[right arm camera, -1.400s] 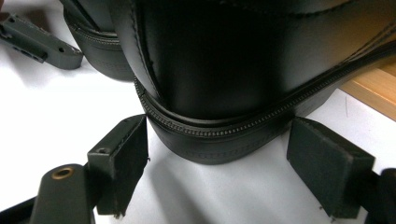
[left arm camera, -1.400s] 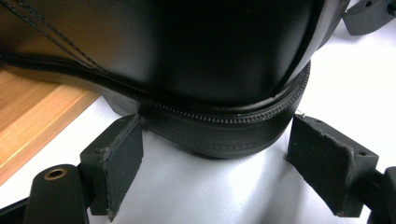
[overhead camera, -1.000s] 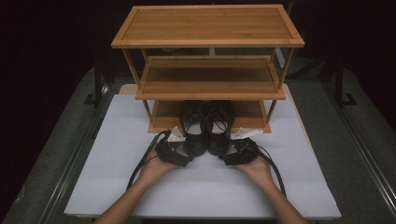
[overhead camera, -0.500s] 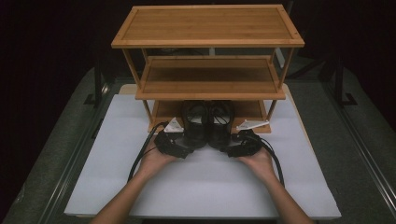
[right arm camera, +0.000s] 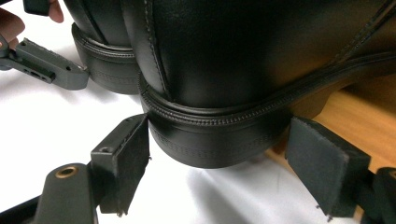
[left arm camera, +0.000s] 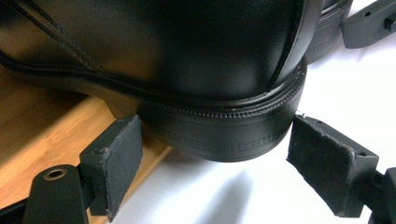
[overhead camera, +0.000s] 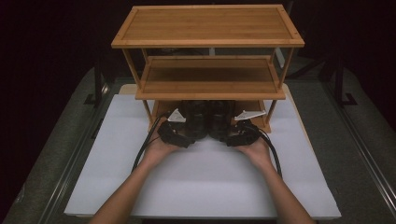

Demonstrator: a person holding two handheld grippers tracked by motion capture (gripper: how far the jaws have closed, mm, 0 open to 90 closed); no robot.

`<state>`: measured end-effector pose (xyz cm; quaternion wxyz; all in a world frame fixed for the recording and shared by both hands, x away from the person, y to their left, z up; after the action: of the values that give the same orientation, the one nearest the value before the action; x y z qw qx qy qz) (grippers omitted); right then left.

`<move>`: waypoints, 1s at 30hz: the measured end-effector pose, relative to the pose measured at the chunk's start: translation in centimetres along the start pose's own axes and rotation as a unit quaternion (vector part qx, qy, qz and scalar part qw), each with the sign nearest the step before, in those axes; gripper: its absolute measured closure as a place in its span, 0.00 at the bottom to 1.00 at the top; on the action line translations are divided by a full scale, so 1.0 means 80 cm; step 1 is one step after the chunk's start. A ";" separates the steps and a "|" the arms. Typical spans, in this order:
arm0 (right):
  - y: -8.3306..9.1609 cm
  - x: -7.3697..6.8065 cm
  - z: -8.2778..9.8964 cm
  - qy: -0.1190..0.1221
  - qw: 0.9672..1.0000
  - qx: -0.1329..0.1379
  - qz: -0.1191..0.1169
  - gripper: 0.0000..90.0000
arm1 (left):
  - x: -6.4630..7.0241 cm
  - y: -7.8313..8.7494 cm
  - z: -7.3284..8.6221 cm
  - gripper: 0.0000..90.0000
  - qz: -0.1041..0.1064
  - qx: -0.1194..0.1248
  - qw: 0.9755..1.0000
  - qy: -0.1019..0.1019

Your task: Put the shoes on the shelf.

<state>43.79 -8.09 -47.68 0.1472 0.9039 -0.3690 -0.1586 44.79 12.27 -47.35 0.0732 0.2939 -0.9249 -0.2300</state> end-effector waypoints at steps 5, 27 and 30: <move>-0.009 0.008 -0.004 0.008 1.000 0.000 0.009 0.24 | -0.010 -0.011 0.000 0.20 -0.003 -0.004 1.000 0.000; -0.042 0.037 0.000 0.015 0.999 -0.014 0.039 0.24 | -0.037 -0.042 0.002 0.19 -0.025 -0.022 0.999 -0.008; -0.042 0.037 0.001 0.010 0.999 -0.014 0.039 0.24 | -0.038 -0.045 0.004 0.19 -0.022 -0.017 1.000 0.001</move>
<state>47.89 -7.91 -49.59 0.1691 0.8884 -0.4001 -0.1490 49.03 11.60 -49.32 0.0739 0.3130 -0.9141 -0.2469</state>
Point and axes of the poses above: each handheld gripper's, and its own axes: y roughly backward along the jaws, z roughly out of its underside, x roughly to its right, the point moved 7 cm from there along -y, roughly forward along the jaws, and after that the axes turned 15 degrees about x, right-handed, at the moved point
